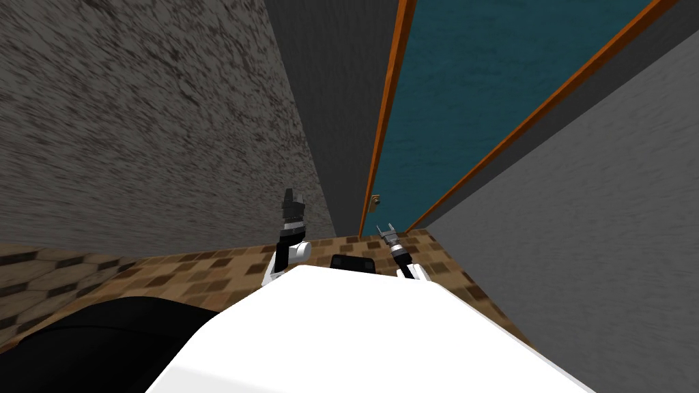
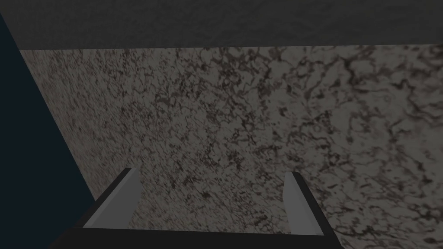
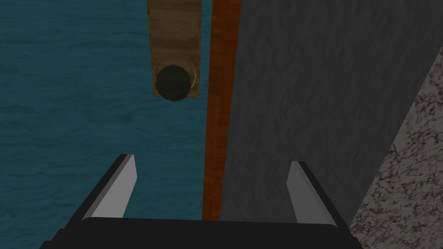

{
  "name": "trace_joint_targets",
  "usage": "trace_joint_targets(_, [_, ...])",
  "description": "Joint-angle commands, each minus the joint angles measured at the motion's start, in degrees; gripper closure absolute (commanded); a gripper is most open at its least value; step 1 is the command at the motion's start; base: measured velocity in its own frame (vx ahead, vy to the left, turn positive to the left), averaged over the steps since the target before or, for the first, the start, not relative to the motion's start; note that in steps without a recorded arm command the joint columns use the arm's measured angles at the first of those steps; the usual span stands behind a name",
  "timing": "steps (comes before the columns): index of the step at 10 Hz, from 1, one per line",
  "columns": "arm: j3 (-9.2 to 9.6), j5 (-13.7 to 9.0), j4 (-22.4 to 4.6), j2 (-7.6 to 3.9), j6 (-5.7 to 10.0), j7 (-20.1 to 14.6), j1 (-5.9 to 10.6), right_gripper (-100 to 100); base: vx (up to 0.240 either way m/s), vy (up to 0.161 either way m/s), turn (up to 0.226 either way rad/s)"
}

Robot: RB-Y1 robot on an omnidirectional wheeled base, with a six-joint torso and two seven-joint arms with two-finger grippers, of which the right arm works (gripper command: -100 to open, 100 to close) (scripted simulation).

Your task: Pull the door open

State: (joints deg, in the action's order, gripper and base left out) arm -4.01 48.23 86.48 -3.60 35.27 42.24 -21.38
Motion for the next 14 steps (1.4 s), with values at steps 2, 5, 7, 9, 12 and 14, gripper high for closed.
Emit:
trace_joint_targets(2, [-0.46,-1.20,-2.91,-0.81,-0.20,0.85,2.68,-100,-0.020,0.021,0.023])
trace_joint_targets(5, [-0.99,-2.54,-6.13,-1.76,-0.49,1.60,5.77,-100,-0.012,0.019,0.026])
trace_joint_targets(7, [-1.35,-3.46,-8.34,-2.38,-0.70,2.12,7.90,-100,-0.003,0.019,0.023])
trace_joint_targets(9, [-1.72,-4.39,-10.58,-2.98,-0.91,2.65,10.05,-100,-0.001,0.018,0.022])
trace_joint_targets(12, [-2.28,-5.82,-14.01,-3.85,-1.23,3.45,13.34,-100,0.004,0.016,0.019])
trace_joint_targets(14, [-2.65,-6.77,-16.29,-4.40,-1.44,3.99,15.53,-100,0.008,0.015,0.018])
